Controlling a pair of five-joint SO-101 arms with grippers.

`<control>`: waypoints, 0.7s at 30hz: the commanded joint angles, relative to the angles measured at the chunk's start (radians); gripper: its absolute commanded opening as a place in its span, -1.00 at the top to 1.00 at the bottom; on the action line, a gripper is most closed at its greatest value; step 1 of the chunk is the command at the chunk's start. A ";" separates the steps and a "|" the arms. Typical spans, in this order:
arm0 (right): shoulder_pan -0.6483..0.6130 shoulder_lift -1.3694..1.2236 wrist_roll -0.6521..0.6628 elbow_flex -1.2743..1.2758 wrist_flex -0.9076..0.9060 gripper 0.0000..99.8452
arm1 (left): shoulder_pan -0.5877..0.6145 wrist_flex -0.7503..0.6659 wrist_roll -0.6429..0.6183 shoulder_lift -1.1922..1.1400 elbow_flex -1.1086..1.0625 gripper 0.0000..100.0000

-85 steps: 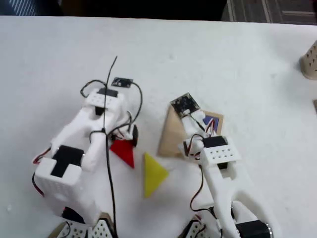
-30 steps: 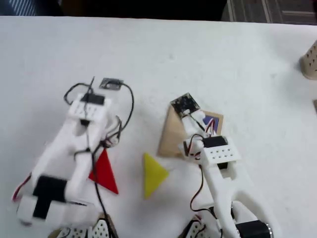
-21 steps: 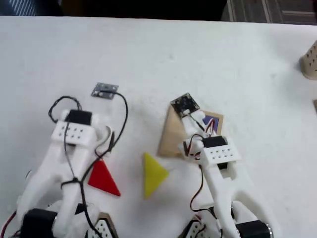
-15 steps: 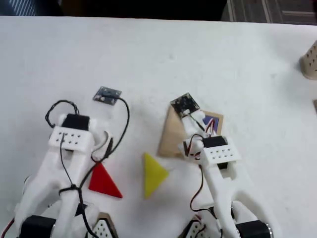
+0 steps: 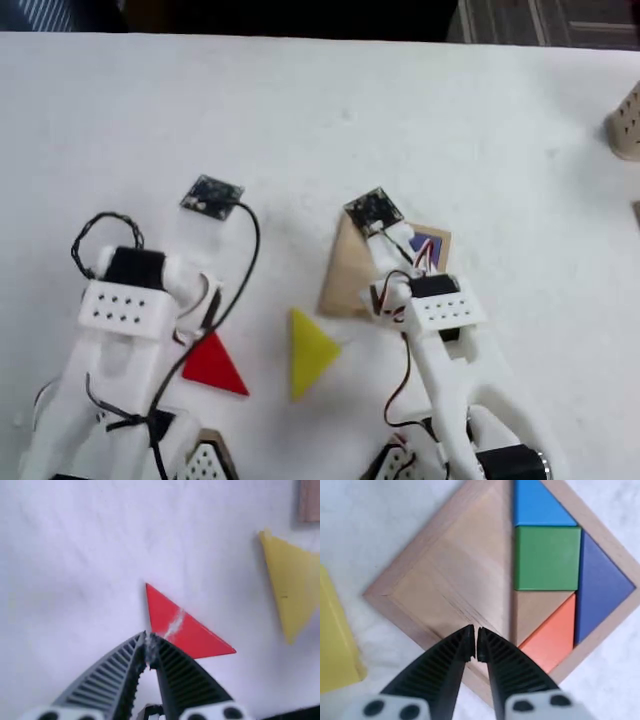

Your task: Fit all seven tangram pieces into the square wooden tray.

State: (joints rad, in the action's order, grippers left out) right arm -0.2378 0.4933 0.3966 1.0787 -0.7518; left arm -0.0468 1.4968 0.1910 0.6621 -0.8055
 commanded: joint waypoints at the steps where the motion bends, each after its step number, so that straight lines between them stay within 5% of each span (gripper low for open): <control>1: 0.001 0.028 0.008 -0.011 -0.013 0.96 | 0.001 0.068 0.094 0.030 0.000 0.96; 7: 0.001 0.028 0.008 -0.011 -0.013 0.96 | 0.013 0.080 0.301 0.019 0.000 0.96; 10: 0.001 0.028 0.008 -0.011 -0.012 0.96 | -0.027 0.068 0.305 -0.073 -0.002 0.96; 15: 0.001 0.027 0.008 -0.011 -0.008 0.96 | -0.107 -0.091 0.316 -0.278 -0.091 0.96; 21: 0.001 0.027 0.008 -0.011 -0.007 0.96 | -0.202 -0.287 0.391 -0.251 -0.272 0.96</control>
State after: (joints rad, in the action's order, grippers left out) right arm -0.2378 0.4933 0.3966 1.0787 -0.7518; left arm -0.2048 1.2850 0.5516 0.3859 -1.0372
